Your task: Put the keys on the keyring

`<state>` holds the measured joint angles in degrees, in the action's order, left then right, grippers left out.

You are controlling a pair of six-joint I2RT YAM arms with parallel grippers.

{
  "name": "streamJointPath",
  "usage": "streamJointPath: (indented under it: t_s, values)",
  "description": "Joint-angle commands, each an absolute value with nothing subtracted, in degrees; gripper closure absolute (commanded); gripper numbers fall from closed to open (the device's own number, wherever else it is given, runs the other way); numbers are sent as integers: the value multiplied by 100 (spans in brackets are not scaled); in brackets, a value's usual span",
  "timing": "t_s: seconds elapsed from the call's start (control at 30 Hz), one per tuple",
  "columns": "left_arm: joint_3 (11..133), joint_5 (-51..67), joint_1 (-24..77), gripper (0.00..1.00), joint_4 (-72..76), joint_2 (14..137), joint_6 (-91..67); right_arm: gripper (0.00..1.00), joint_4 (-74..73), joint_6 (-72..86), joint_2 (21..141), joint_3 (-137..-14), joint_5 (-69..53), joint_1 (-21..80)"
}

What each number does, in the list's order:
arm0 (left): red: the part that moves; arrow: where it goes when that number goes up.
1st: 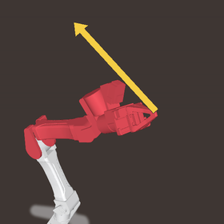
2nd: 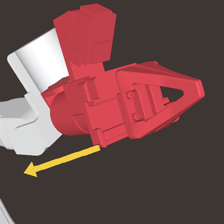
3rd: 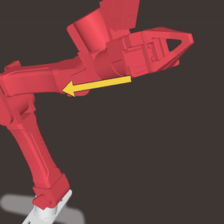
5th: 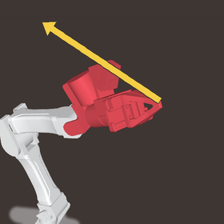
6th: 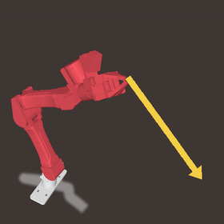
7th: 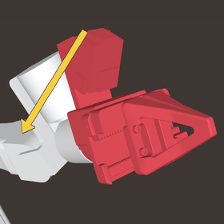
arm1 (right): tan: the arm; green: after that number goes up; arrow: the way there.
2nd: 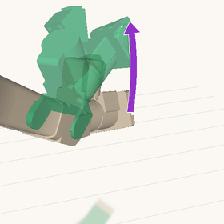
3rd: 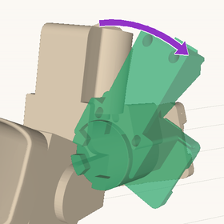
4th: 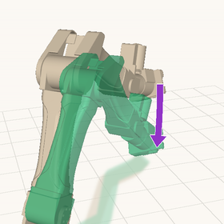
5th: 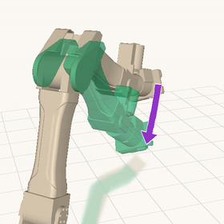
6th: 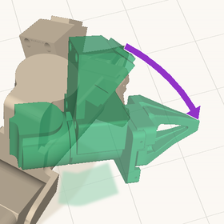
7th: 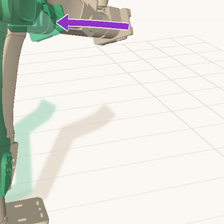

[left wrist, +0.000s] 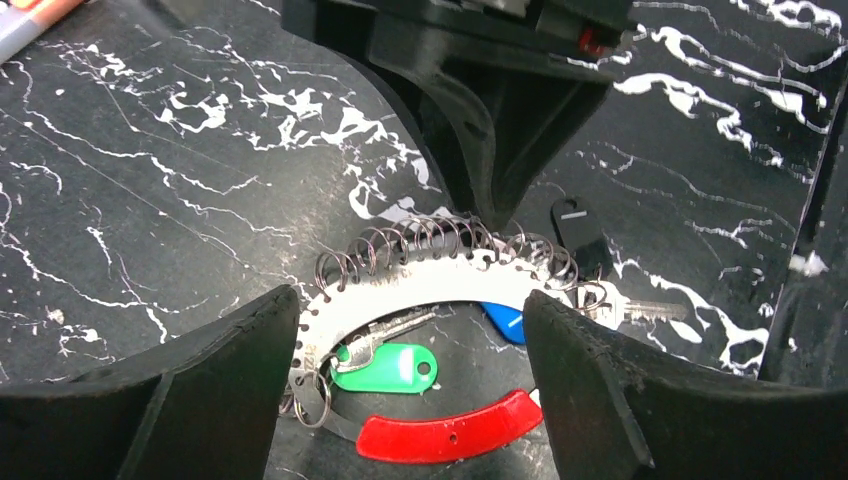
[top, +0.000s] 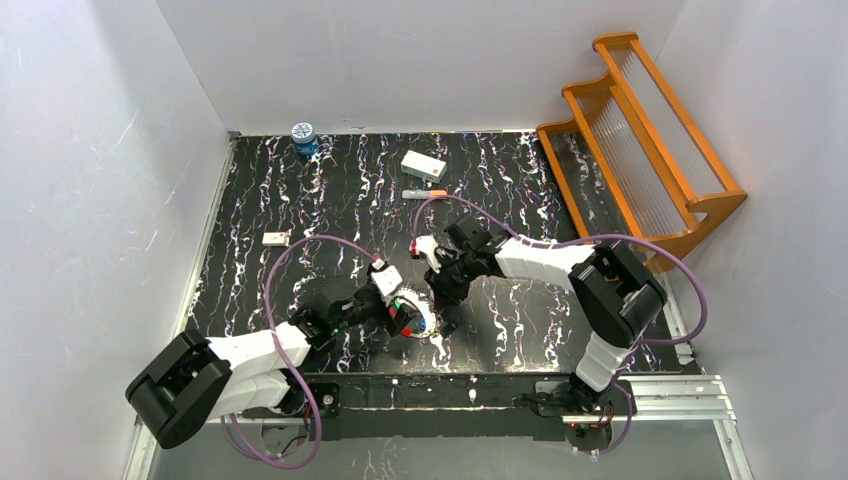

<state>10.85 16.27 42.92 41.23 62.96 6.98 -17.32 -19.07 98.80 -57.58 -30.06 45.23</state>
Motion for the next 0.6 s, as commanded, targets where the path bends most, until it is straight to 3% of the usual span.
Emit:
streamJointPath:
  t_s: [0.0,0.07,0.13,0.27,0.3,0.33,0.57]
  values:
    - [1301,1331,4295,18,4544,6250,422,58,-1076,-1667,9498,-5515,-2934,4414]
    - [1285,950,4298,14,4548,6182,221,46,-827,-1582,9323,-5397,-2976,4324]
    - [1279,497,4246,4,4538,6096,-203,37,-528,-1447,9124,-5269,-3170,4157]
    - [1341,478,3697,2,4544,6020,-741,21,175,-1008,8831,-5029,-3709,3639]
    - [1356,486,3474,2,4560,6006,-871,7,335,-899,8772,-4957,-3788,3441]
    - [1362,506,3248,1,4601,5989,-997,2,487,-808,8705,-4890,-3875,3348]
    - [1558,313,1680,2,4767,6288,-1206,1,1647,-58,8137,-4110,-3550,2093]
